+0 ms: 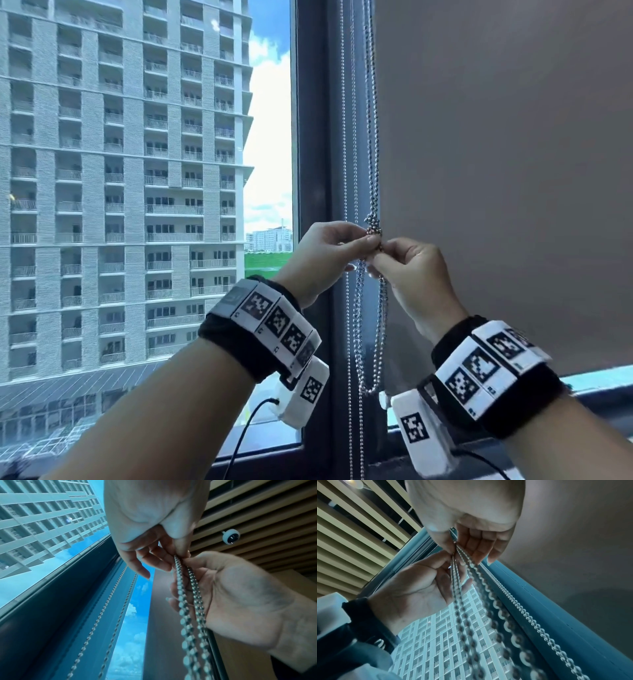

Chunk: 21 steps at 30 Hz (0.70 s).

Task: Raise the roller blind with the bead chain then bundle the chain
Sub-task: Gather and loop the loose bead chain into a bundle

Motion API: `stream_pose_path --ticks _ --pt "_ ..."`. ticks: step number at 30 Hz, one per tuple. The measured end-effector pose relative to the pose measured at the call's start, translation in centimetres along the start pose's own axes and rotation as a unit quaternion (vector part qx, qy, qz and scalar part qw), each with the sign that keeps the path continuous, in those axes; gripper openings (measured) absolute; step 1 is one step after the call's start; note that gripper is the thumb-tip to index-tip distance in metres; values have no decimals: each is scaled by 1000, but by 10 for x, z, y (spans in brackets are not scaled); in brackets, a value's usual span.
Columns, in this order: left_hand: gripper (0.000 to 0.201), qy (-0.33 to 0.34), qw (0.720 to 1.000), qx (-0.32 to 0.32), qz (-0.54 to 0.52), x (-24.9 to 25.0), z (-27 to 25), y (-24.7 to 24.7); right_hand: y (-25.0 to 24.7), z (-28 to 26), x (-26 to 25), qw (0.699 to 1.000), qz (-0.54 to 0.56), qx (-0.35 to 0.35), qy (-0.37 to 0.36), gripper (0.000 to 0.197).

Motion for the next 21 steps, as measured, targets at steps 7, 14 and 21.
stream_pose_path --ticks 7,14,21 --pt "25 55 991 -16 122 -2 6 1 -3 9 -8 1000 -4 22 -18 15" --pt "23 105 978 -62 170 8 15 -3 0 24 -24 995 -65 33 -62 14" --pt "29 130 972 -29 196 19 20 -5 -5 32 -35 972 -183 87 -115 45"
Point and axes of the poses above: each hand's wrist, its own z-axis towards the middle knuckle, its own y-axis out of the palm, x = y × z, the point moved 3 cm from there along z, towards the middle knuckle, and after that the axes turned 9 degrees about y, right-handed, at the moved point
